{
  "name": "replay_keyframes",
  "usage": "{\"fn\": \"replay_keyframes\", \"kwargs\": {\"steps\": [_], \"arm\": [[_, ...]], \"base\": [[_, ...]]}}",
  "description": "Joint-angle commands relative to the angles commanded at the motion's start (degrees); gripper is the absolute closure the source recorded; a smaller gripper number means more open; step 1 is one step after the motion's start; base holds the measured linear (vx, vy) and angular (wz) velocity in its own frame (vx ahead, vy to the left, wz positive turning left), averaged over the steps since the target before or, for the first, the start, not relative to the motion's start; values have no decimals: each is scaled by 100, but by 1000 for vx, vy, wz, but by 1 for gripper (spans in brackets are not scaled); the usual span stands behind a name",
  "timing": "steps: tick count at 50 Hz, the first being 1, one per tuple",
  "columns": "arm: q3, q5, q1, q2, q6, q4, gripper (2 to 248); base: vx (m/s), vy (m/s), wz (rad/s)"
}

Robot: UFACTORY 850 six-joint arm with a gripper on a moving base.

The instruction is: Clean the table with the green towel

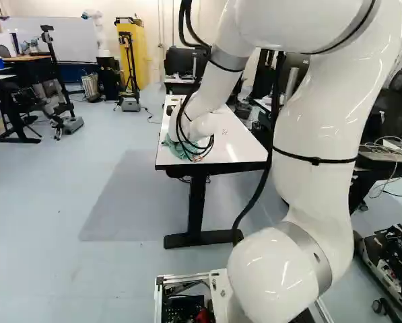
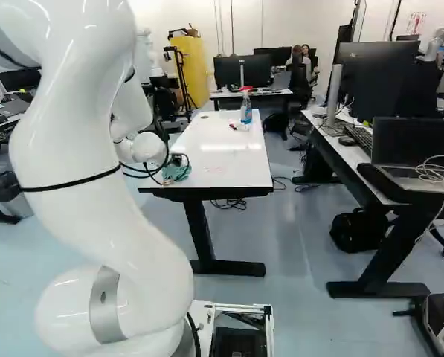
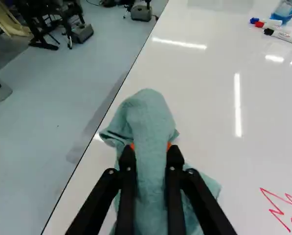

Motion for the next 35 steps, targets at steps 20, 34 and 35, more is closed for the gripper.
{"fn": "replay_keyframes", "kwargs": {"steps": [20, 34, 35], "arm": [[1, 0, 0, 3, 0, 0, 203], [48, 0, 0, 190, 0, 0, 203], [52, 0, 0, 206, 0, 0, 203]], "base": [[0, 0, 0], [0, 0, 0], [0, 0, 0]]}}
